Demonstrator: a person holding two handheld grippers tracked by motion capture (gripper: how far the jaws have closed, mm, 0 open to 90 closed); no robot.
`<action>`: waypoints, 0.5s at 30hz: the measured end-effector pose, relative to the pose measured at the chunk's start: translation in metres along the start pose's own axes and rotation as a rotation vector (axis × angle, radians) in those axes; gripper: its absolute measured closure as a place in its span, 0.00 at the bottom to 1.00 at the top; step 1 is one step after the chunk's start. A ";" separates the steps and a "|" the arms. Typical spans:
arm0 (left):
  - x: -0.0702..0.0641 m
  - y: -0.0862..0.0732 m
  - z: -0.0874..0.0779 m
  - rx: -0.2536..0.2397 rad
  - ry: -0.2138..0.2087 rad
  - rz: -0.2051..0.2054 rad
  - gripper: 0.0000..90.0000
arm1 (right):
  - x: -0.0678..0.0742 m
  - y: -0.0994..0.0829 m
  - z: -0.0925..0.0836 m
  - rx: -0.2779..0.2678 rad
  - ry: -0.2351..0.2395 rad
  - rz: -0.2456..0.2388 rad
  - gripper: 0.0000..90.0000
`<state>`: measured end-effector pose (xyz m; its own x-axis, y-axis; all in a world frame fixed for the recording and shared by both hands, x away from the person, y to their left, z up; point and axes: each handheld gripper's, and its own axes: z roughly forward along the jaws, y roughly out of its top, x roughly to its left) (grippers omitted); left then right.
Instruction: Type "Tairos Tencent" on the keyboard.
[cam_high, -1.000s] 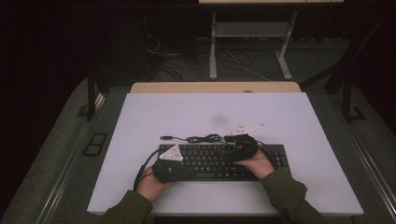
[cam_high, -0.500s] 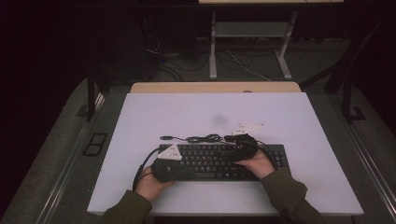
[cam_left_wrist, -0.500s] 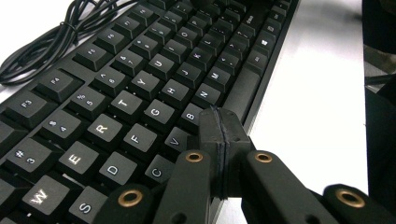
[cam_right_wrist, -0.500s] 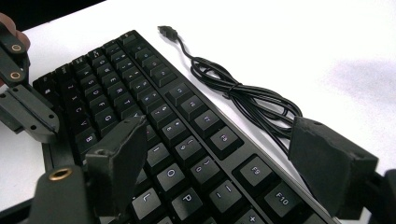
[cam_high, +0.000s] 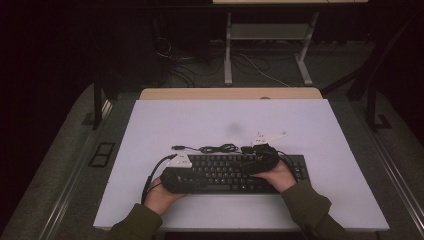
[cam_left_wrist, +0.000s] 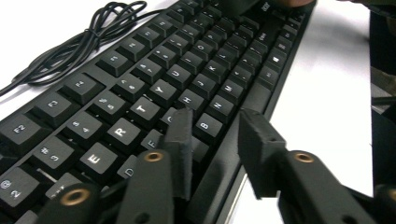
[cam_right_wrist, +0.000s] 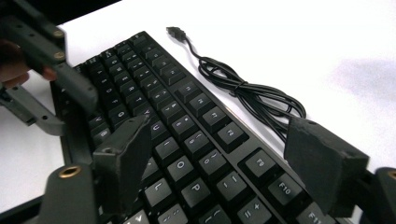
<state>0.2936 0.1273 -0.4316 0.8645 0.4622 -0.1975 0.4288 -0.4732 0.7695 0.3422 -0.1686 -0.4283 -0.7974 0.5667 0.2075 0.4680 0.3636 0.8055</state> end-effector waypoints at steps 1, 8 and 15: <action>0.000 0.001 0.000 -0.002 0.004 -0.005 0.65 | 0.000 -0.001 -0.001 0.000 0.005 0.002 0.30; 0.005 0.005 0.000 -0.037 0.037 -0.031 0.45 | 0.001 -0.005 -0.010 0.002 0.067 -0.010 0.49; 0.010 0.012 0.001 -0.060 0.057 -0.040 0.36 | 0.005 -0.009 -0.019 0.013 0.105 -0.033 0.66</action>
<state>0.3072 0.1249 -0.4253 0.8300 0.5227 -0.1946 0.4444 -0.4089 0.7971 0.3268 -0.1832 -0.4241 -0.8479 0.4737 0.2382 0.4448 0.3911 0.8057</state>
